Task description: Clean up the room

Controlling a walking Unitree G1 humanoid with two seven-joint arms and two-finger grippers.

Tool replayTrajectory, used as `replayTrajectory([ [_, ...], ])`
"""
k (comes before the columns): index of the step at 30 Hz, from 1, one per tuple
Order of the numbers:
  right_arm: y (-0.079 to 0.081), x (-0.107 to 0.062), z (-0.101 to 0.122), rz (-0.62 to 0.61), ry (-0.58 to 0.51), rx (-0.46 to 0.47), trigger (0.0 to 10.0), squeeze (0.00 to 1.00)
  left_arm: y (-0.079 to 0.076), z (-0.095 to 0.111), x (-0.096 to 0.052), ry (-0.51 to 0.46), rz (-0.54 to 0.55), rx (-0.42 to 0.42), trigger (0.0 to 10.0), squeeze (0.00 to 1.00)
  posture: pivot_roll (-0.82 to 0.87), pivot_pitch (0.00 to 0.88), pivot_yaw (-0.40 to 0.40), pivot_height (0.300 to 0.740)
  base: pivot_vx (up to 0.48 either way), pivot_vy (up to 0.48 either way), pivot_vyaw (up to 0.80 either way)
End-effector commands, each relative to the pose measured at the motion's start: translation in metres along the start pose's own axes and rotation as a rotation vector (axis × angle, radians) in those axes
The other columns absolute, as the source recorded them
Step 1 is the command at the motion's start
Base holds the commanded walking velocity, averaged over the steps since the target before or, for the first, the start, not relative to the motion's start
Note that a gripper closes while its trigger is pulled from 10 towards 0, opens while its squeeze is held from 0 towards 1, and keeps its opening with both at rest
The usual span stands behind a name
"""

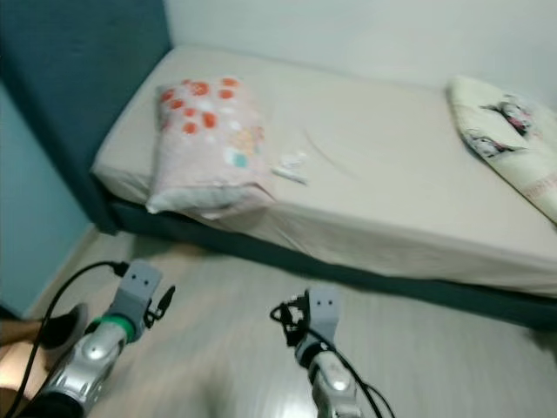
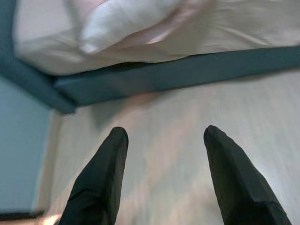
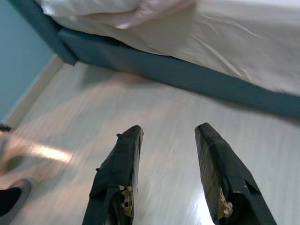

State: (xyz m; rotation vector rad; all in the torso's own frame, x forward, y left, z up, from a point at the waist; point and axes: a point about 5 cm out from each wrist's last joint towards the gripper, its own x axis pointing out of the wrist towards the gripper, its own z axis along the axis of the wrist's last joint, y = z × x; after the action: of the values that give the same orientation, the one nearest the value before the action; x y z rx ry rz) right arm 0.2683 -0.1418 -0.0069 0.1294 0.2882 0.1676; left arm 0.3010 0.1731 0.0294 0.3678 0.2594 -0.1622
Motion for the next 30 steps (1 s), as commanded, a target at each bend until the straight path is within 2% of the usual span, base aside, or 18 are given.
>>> replayTrajectory([
  [1, 0.011, 0.004, 0.000, 0.023, 0.003, 0.015, 10.0, 0.00, 0.008, -0.003, -0.001, 0.022, 0.022, 0.014, 10.0, 0.00, 0.15, 0.103, -0.010, 0.740, 0.480, 0.000, 0.00],
  [7, 0.011, 0.011, 0.010, 0.015, -0.027, 0.039, 10.0, 0.00, 0.010, 0.001, 0.002, 0.017, 0.021, 0.025, 10.0, 0.00, 0.14, 0.055, 0.005, 0.740, 0.480, 0.000, 0.00],
  [11, 0.009, 0.012, 0.013, -0.005, -0.035, 0.043, 10.0, 0.00, 0.010, 0.002, 0.003, 0.015, 0.012, 0.035, 10.0, 0.00, 0.13, 0.057, 0.005, 0.740, 0.480, 0.000, 0.00],
  [15, 0.007, 0.009, 0.010, -0.010, -0.027, 0.019, 10.0, 0.00, 0.008, 0.003, 0.006, 0.017, 0.002, 0.047, 10.0, 0.00, 0.12, 0.041, 0.016, 0.740, 0.480, 0.000, 0.00],
  [26, 0.002, 0.006, 0.005, -0.055, -0.013, 0.039, 10.0, 0.00, 0.003, 0.006, 0.009, 0.015, -0.039, 0.066, 10.0, 0.00, 0.08, 0.029, 0.056, 0.740, 0.480, 0.000, 0.00],
  [30, -0.002, 0.004, 0.004, -0.093, -0.020, 0.061, 10.0, 0.00, -0.001, 0.014, 0.013, 0.000, -0.057, 0.071, 10.0, 0.00, 0.07, 0.033, 0.062, 0.740, 0.480, 0.000, 0.00],
])
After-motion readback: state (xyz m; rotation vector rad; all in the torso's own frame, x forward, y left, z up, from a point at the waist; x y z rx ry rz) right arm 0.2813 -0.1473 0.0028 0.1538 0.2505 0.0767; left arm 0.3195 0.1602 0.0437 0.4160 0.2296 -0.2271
